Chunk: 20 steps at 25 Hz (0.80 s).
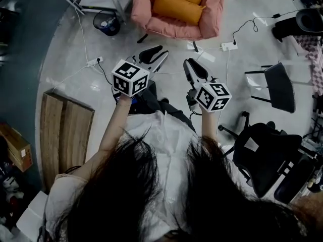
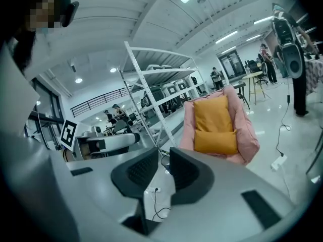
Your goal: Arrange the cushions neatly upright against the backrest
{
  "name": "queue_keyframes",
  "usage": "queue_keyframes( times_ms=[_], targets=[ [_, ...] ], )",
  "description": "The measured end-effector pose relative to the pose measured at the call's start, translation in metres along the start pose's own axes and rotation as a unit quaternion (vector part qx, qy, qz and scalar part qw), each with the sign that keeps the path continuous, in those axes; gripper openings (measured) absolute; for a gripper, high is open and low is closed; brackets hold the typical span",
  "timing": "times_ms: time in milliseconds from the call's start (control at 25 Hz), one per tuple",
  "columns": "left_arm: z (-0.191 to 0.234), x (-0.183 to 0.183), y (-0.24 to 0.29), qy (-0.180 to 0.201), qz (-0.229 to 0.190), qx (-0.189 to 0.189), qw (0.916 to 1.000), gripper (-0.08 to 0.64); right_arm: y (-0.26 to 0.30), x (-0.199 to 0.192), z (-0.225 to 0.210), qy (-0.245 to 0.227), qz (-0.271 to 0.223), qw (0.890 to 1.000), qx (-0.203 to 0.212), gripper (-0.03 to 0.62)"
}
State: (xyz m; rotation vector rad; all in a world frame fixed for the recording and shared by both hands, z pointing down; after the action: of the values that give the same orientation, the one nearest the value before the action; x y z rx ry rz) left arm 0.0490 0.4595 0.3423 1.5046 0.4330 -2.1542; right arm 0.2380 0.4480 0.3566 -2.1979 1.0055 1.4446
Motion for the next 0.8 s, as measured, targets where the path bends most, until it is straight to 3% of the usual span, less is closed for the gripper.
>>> queue_keyframes(
  times_ms=[320, 800],
  targets=[
    [-0.042, -0.011, -0.006, 0.021, 0.001, -0.001, 0.9998, 0.121, -0.036, -0.002, 0.001, -0.011, -0.006, 1.0, 0.019, 0.071],
    [-0.045, -0.001, -0.008, 0.039, -0.01, 0.016, 0.9991, 0.121, -0.054, -0.001, -0.002, -0.009, -0.01, 1.0, 0.019, 0.069]
  ],
)
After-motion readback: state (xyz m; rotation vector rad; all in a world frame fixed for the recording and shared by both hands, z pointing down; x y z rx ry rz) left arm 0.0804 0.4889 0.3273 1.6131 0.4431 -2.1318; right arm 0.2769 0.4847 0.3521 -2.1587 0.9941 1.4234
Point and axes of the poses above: the fingertips, and each gripper's own axes: y forward along the fingers, z to its left, x out of its top, the point moved 7 cm from there along -y, backward along the fingers, and after that the axes turned 15 degrees about -z, right-handed, at the moved point
